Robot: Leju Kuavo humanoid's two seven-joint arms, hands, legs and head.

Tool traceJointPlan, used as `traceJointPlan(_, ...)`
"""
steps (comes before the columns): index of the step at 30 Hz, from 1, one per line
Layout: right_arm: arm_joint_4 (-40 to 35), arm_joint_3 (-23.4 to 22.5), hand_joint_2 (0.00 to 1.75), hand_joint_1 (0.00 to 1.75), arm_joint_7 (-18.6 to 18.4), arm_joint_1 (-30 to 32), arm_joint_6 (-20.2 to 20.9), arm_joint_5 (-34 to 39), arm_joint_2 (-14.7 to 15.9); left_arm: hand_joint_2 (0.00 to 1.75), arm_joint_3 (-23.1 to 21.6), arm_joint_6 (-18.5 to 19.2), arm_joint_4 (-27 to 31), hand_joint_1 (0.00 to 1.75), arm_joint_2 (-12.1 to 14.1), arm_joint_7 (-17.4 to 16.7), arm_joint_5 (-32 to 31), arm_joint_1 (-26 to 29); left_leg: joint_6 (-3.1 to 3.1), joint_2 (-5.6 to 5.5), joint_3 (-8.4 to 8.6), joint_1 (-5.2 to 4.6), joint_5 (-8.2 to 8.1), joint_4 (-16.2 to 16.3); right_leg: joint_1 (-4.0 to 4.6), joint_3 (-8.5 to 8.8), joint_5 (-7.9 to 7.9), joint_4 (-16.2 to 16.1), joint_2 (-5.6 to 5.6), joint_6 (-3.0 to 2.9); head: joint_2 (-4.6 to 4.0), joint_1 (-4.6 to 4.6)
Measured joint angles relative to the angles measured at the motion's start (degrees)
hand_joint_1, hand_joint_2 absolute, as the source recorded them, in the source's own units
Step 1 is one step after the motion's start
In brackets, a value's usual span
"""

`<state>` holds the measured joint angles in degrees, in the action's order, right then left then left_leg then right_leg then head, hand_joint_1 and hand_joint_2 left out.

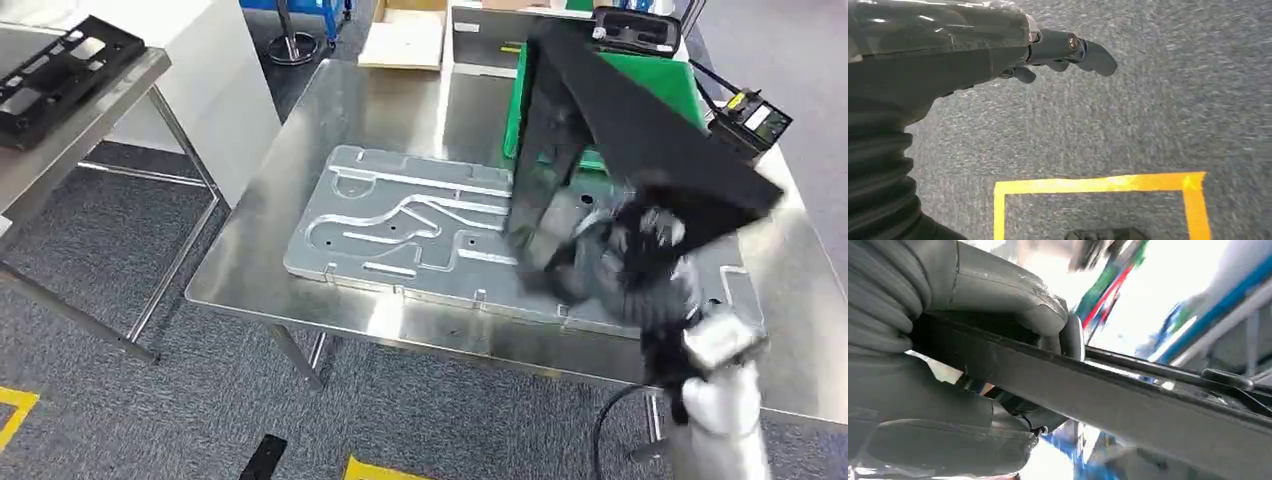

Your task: Take the parts from the cabinet and place them on the table.

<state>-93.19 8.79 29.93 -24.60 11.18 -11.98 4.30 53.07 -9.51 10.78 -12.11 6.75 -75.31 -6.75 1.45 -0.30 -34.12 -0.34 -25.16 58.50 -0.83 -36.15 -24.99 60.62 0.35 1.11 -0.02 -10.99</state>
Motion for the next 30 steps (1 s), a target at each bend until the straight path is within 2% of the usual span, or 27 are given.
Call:
traceJointPlan(1,2.34,0.41,1.75,1.75,-1.53,-5.34,-3.25,-4.62,1.42,1.75,0.00,0.26,-0.02,0.00,0.00,0.20,-0.48,-0.35,-0.32,-0.01,-0.43,-0.40,-0.21,0.65,0.29,-0.11,-0.08,-0.68,0.09,-0.34,0.00,0.02)
traceJointPlan(2,4.96,1.11,1.75,1.75,-3.85,-9.65,-6.97,-10.51,2.89,1.75,0.00,0.50,0.00,0.00,0.00,0.50,-0.90,-0.55,-0.45,-0.01,-0.55,-0.39,-0.13,0.50,0.18,-0.28,-0.07,-0.50,0.12,-0.46,0.00,-0.02)
traceJointPlan(4,10.25,2.76,1.75,1.75,-6.09,-18.10,-10.69,-18.16,5.13,1.75,0.00,0.83,0.00,0.00,-0.07,0.81,-1.18,-0.56,-0.89,0.00,-0.54,-0.29,-0.05,0.26,0.26,-0.46,-0.09,-0.51,0.17,-1.00,0.00,-0.02)
traceJointPlan(5,12.89,3.80,1.75,1.75,-7.30,-21.95,-12.51,-22.34,6.06,1.75,-0.02,0.96,0.00,0.00,-0.02,0.94,-1.42,-0.63,-1.15,-0.06,-0.51,-0.64,-0.36,0.42,-0.25,-0.04,0.11,-1.07,0.04,-1.33,0.00,0.00)
traceJointPlan(6,15.83,5.05,1.75,1.75,-8.11,-25.96,-13.81,-25.78,6.72,1.75,-0.02,0.96,0.00,0.00,-0.04,1.14,-1.45,-0.63,-1.70,-0.01,-0.94,-0.50,-1.24,1.72,-0.40,0.30,0.08,-1.28,-0.12,-1.56,0.00,-0.02)
traceJointPlan(7,18.63,6.30,1.75,1.75,-8.62,-29.53,-14.95,-28.16,7.11,1.75,-0.02,1.01,0.00,0.00,-0.04,1.25,-1.45,-0.71,-2.08,0.00,-2.38,-0.31,-2.96,4.89,-0.46,0.38,-0.02,-1.28,-0.21,-1.84,0.00,-0.02)
traceJointPlan(9,24.73,9.43,1.75,1.75,-9.17,-35.33,-17.03,-33.65,7.72,1.75,-0.15,1.14,0.00,0.00,-0.07,1.57,-1.45,-0.71,-2.67,0.01,-6.99,0.34,-6.53,13.84,-0.40,0.51,-0.19,-1.26,-0.20,-2.09,0.00,-0.02)
traceJointPlan(10,27.81,11.24,1.75,1.75,-9.30,-37.63,-18.32,-36.01,7.85,1.75,-0.24,1.16,0.00,0.00,-0.07,1.75,-1.45,-0.65,-2.88,0.01,-9.11,0.54,-7.16,17.49,-0.37,0.66,-0.35,-1.25,-0.19,-2.16,0.00,-0.02)
traceJointPlan(11,31.48,13.36,1.75,1.75,-9.47,-39.54,-19.58,-38.61,7.85,1.75,-0.31,1.18,0.00,0.00,-0.07,1.99,-1.42,-0.60,-2.95,0.01,-9.80,0.65,-6.26,17.94,-0.37,0.90,-0.52,-1.24,-0.14,-2.13,0.00,-0.02)
traceJointPlan(12,34.43,15.20,1.75,1.75,-9.54,-40.88,-20.46,-40.46,7.85,1.75,-0.35,1.20,0.00,0.00,-0.07,2.10,-1.42,-0.62,-2.95,0.01,-9.26,0.70,-4.32,15.98,-0.38,1.21,-0.73,-1.24,-0.07,-2.08,0.00,-0.02)
traceJointPlan(14,38.80,17.93,1.75,1.75,-9.58,-42.20,-22.03,-42.67,7.92,1.75,-0.41,1.36,0.00,0.00,-0.09,2.49,-1.40,-0.67,-2.44,0.01,-4.91,0.69,1.99,5.60,-0.30,2.21,-1.36,-1.25,-0.07,-1.81,0.00,-0.02)
traceJointPlan(15,41.48,19.38,1.75,1.75,-9.58,-42.42,-22.71,-43.59,7.92,1.75,-0.44,1.42,0.00,0.00,-0.09,2.73,-1.42,-0.64,-2.05,0.00,-3.38,0.55,3.74,1.59,-0.32,2.43,-1.60,-1.30,-0.12,-1.68,0.00,-0.02)
traceJointPlan(16,44.07,20.66,1.75,1.75,-9.54,-42.85,-23.85,-44.50,7.92,1.75,-0.48,1.55,0.00,0.00,-0.07,2.78,-1.49,-0.68,-1.60,-0.05,-2.52,0.09,2.88,0.90,-0.02,2.36,-1.65,-1.48,-0.16,-1.41,0.00,-0.02)
traceJointPlan(17,47.08,22.30,1.75,1.75,-9.65,-42.86,-24.91,-45.48,7.92,1.75,-0.63,1.57,0.00,0.00,-0.09,2.89,-1.64,-0.79,-1.33,-0.03,-2.19,0.04,2.54,-0.22,-0.15,2.23,-1.54,-1.54,-0.08,-1.10,0.00,-0.04)
traceJointPlan(19,51.54,24.24,1.75,1.75,-9.76,-42.11,-26.14,-46.23,8.01,1.75,-0.90,1.75,0.00,0.00,-0.09,2.86,-1.99,-0.80,-1.08,-0.07,-2.37,0.01,2.30,-0.25,-0.17,2.36,-1.47,-2.12,-0.21,-0.53,0.00,-0.07)
traceJointPlan(20,53.07,24.88,1.75,1.75,-9.93,-41.69,-26.57,-46.76,7.99,1.75,-0.96,1.84,0.00,0.00,-0.11,2.84,-2.10,-0.83,-0.74,-0.08,-1.94,0.28,2.51,-1.01,0.14,2.74,-1.46,-2.50,-0.24,-0.13,0.00,-0.04)
traceJointPlan(21,55.21,25.80,1.75,1.75,-10.28,-41.12,-27.54,-47.61,7.96,1.75,-1.07,2.01,0.00,0.00,-0.13,2.73,-2.30,-0.85,-0.52,-0.07,-1.18,0.63,2.86,-1.98,-0.17,2.69,-2.09,-1.70,-0.29,0.04,0.00,-0.04)
traceJointPlan(22,56.92,26.58,1.75,1.75,-10.63,-40.84,-28.30,-48.30,7.94,1.75,-1.25,2.14,0.00,0.00,-0.13,2.69,-2.37,-1.00,-0.10,-0.07,-0.85,0.65,2.89,-2.36,-0.06,1.52,-3.53,0.70,-0.30,0.05,0.00,-0.02)
traceJointPlan(23,58.05,27.04,1.75,1.75,-10.89,-40.54,-28.65,-48.98,7.92,1.75,-1.36,2.19,0.00,0.00,-0.13,2.69,-2.45,-1.22,0.04,-0.11,-0.80,0.64,2.84,-2.35,-0.13,-0.58,-5.38,4.67,-0.23,0.11,0.00,-0.04)
traceJointPlan(24,59.68,27.78,1.75,1.75,-11.37,-40.05,-28.85,-49.96,7.90,1.75,-1.46,2.36,0.00,0.00,-0.13,2.67,-2.45,-1.31,0.22,-0.15,-0.74,0.62,2.67,-2.25,-0.13,-3.28,-7.16,9.40,-0.23,0.23,0.00,-0.04)
traceJointPlan(25,60.90,28.45,1.75,1.75,-11.68,-39.45,-28.84,-50.59,7.70,1.75,-1.55,2.51,0.00,0.00,-0.13,2.67,-2.39,-1.29,0.26,-0.19,-0.68,0.58,2.46,-2.17,-0.12,-5.82,-8.21,13.35,-0.23,0.37,0.00,-0.04)
traceJointPlan(26,62.19,29.22,1.75,1.75,-11.98,-38.83,-28.78,-51.12,7.42,1.75,-1.64,2.54,0.00,0.00,-0.13,2.67,-2.19,-1.21,0.21,-0.19,-0.62,0.59,2.22,-1.96,-0.16,-7.36,-7.81,15.01,-0.25,0.47,0.00,-0.04)
traceJointPlan(27,63.12,29.82,1.75,1.75,-12.16,-38.29,-28.69,-51.43,7.11,1.75,-1.64,2.56,0.00,0.00,-0.13,2.69,-2.08,-1.14,0.08,-0.19,-0.53,0.62,1.93,-1.72,-0.28,-7.39,-6.01,13.78,-0.26,0.51,0.00,-0.04)
traceJointPlan(28,63.71,30.36,1.75,1.75,-12.36,-37.98,-28.54,-51.69,6.80,1.75,-1.64,2.56,0.00,0.00,-0.13,2.71,-1.97,-1.12,-0.08,-0.20,-0.44,0.65,1.54,-1.35,-0.46,-6.41,-3.51,10.63,-0.28,0.52,0.00,-0.04)
traceJointPlan(29,64.23,30.78,1.75,1.75,-12.51,-37.90,-28.38,-51.91,6.50,1.75,-1.64,2.56,0.00,0.00,-0.13,2.82,-1.80,-1.15,-0.35,-0.20,-0.39,0.68,1.01,-0.68,-0.61,-4.30,-0.09,5.27,-0.33,0.54,0.00,-0.04)
traceJointPlan(30,64.90,31.28,1.75,1.75,-12.64,-37.97,-28.15,-52.06,5.98,1.75,-1.64,2.56,0.00,0.00,-0.13,3.06,-1.43,-1.17,-0.68,-0.16,-0.45,0.71,0.34,0.10,-0.76,-2.39,2.11,0.28,-0.38,0.54,0.00,-0.04)
